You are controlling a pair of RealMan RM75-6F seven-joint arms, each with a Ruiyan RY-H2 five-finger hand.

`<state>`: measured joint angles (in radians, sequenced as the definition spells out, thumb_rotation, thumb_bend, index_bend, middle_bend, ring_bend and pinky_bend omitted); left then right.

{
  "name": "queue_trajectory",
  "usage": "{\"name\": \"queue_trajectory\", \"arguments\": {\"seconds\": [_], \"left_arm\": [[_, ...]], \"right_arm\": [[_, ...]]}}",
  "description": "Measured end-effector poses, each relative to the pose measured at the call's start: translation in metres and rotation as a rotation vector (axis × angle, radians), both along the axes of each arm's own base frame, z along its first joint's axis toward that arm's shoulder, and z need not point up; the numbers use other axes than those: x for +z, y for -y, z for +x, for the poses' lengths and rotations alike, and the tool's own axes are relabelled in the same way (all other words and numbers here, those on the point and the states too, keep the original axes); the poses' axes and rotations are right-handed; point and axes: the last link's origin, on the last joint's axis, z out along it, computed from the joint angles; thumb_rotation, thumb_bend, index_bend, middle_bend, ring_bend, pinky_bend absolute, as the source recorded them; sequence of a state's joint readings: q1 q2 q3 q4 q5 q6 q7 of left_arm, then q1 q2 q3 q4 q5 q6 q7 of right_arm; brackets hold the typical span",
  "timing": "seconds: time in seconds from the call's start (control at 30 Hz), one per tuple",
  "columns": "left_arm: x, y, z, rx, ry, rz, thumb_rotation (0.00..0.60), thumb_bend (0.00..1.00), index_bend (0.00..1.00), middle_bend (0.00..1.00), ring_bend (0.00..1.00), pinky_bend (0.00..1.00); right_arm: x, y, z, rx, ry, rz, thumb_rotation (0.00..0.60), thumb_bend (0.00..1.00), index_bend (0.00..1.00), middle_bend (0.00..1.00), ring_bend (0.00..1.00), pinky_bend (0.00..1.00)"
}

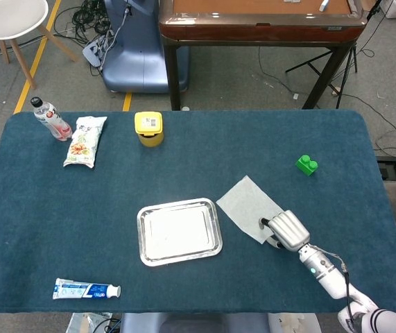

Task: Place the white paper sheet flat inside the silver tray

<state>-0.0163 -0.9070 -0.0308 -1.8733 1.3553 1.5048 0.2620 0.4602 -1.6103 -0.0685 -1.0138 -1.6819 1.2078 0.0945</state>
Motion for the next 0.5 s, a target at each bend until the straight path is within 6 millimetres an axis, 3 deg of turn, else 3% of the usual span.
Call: {"name": "queue_trajectory", "arguments": {"seconds": [0.5], "left_arm": [[-0.0002, 0.0000, 0.0000, 0.000, 0.000, -0.001, 0.600, 0.29, 0.30, 0.35, 0.29, 0.51]], "right_arm": [[0.0002, 0.0012, -0.0009, -0.027, 0.015, -0.006, 0.600, 0.50, 0.51, 1.00, 1.00, 1.00]]}}
